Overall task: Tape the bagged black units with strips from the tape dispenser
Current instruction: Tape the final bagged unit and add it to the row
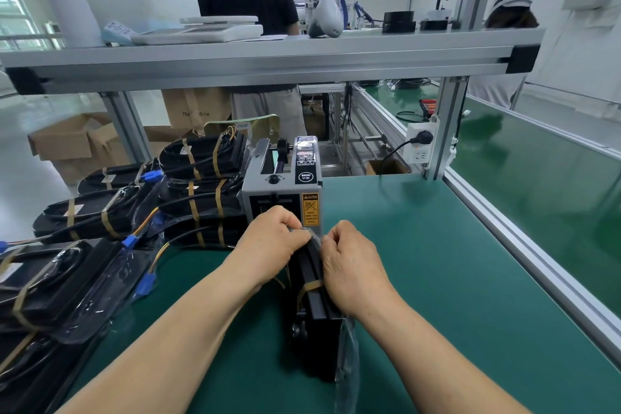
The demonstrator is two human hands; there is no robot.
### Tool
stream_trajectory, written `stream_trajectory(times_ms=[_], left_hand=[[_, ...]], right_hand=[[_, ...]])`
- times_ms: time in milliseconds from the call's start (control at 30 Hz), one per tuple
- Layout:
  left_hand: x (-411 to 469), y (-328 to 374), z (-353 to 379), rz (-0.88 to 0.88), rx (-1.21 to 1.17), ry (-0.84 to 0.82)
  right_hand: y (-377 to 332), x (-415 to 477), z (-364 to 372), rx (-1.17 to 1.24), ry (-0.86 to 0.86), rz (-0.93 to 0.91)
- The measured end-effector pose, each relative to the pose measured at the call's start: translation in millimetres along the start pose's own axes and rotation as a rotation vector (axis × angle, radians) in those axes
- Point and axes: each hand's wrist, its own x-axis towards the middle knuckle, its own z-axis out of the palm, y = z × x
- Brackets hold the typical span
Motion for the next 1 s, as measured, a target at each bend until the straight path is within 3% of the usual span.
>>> stream_trajectory(times_ms=[133, 433, 767, 1000], left_hand=[[-2.6, 0.6, -1.7, 0.001, -0.032, -0.061], [-3.5, 5.5, -16.0, -0.196, -0.291, -0.272], [2.6, 2.2, -7.0, -0.254, -0.256, -0.107], [-4.9, -3.7, -0.8, -0.164, -0.199, 0.009]], right_hand=[[0.1, 0.1, -0.1, 0.03, 0.007, 0.011], [0.5, 0.4, -0.2, -0.021, 0.005, 0.004], [-1.2, 1.0, 5.3, -0.005, 0.032, -0.001], [2.7, 1.6, 4.4, 0.014, 0.035, -0.007]])
